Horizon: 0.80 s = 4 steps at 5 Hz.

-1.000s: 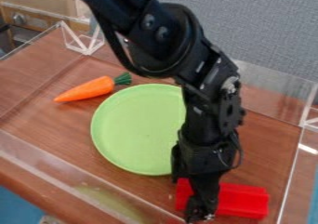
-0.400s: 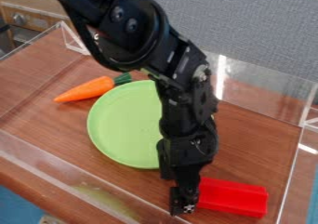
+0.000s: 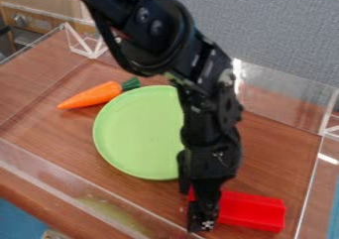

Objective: Put the red object on the green plate

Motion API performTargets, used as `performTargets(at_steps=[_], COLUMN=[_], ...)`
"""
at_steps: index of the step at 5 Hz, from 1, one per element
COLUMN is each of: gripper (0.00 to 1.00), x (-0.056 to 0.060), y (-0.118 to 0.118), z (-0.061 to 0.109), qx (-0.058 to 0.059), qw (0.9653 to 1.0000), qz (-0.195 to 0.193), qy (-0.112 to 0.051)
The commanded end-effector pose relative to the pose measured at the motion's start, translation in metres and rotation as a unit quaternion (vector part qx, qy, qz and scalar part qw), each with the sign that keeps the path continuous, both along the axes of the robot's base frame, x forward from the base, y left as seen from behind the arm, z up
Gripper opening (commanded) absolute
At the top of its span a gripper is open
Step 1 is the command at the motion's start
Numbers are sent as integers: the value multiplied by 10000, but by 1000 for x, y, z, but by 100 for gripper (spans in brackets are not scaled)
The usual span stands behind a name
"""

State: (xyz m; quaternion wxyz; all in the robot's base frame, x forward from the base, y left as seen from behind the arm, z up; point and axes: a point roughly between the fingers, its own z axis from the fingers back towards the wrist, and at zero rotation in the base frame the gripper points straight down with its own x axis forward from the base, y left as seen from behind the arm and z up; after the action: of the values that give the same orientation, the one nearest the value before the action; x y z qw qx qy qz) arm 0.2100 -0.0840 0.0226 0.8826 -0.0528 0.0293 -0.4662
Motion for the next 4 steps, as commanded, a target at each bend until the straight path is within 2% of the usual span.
performTargets(at_steps=[1, 2, 4], gripper=[100, 100, 100], x=[-10, -9, -13], y=[-7, -7, 2], z=[0, 0, 0], qx=[-44, -90, -161], qw=[9995, 9995, 9980], qz=[-168, -76, -463], qy=[259, 307, 409])
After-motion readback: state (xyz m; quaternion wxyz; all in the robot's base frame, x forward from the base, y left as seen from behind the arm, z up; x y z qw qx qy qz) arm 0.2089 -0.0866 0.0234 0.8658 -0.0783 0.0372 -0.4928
